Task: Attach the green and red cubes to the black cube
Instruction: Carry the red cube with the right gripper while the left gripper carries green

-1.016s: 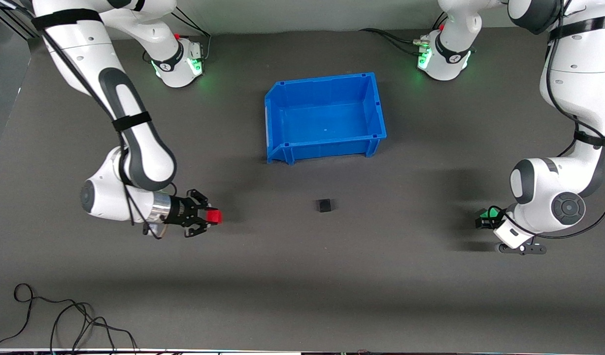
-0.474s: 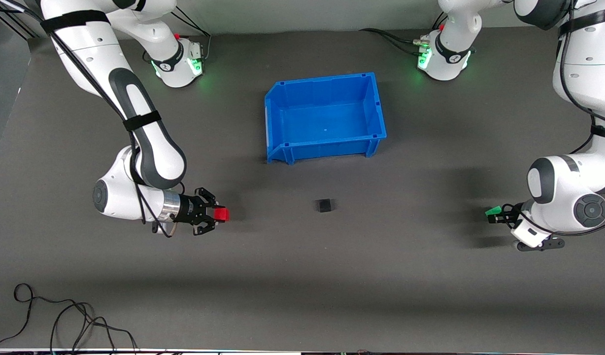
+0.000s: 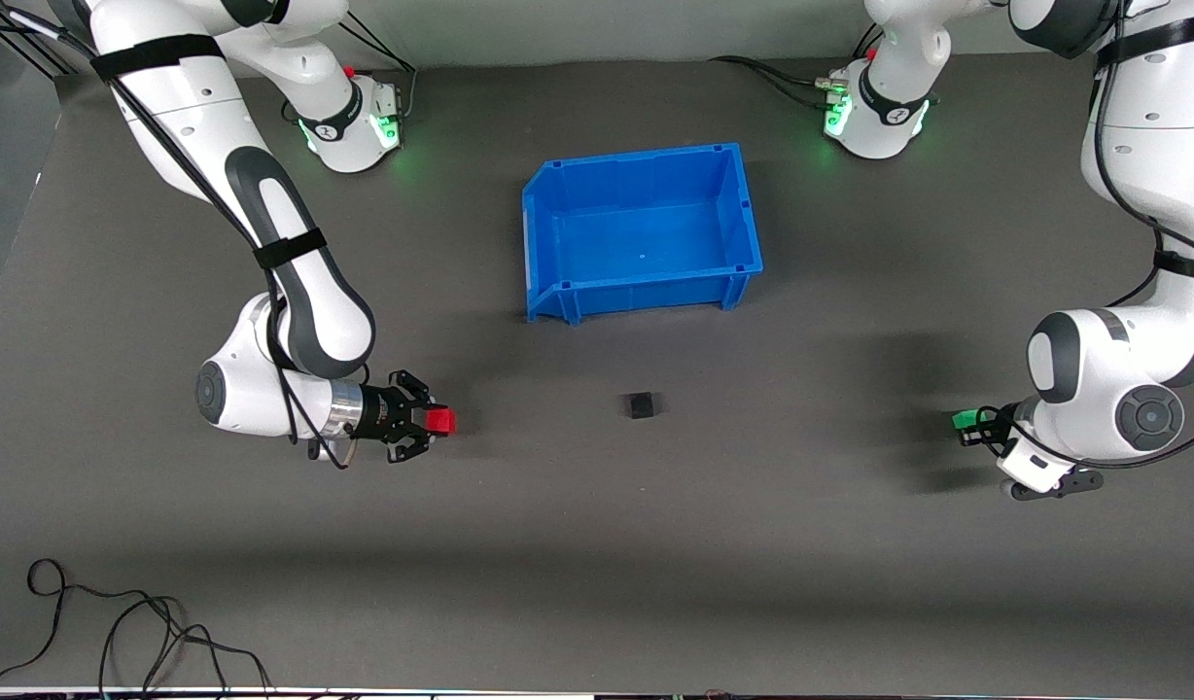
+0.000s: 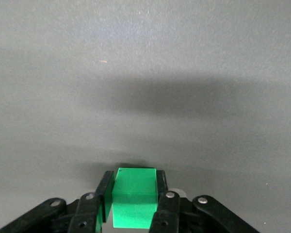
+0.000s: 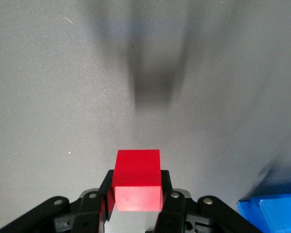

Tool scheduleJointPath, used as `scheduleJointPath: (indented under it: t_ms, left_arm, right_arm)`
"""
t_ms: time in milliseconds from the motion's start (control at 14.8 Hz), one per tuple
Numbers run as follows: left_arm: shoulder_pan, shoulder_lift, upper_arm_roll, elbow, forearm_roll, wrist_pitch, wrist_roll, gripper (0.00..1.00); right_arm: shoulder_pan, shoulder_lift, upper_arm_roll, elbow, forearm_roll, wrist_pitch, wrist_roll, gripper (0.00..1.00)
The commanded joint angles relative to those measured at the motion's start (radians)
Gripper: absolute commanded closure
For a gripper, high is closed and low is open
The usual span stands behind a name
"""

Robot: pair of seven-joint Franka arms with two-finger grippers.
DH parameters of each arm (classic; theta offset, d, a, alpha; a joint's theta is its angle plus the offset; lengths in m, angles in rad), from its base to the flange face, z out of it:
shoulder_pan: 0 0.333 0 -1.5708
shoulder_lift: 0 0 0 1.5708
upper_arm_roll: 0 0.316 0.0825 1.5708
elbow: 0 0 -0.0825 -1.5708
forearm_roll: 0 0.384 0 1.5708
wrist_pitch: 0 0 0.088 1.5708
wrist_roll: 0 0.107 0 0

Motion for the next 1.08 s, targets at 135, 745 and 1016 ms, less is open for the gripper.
scheduleJointPath:
  t_ms: [135,745,1016]
  left_arm:
    - [-0.023,-0.009,-0.004,0.064,-0.084,-0.043,-0.134,1.00]
    - [-0.225,-0.010,-0.037,0.126,-0.129,-0.132,-1.054,1.00]
    - [-0.361,-0.006,-0.035,0.107,-0.117,-0.122,-1.414,1.00]
  right_arm:
    - [0.038,0.018,-0.008,0.012,0.020,0.042,-0.021,0.96]
    - [0.264,0.125,-0.010,0.161,0.024,0.223,0.300,1.00]
    - [0.338,0.154,-0.010,0.172,0.005,0.241,0.289,1.00]
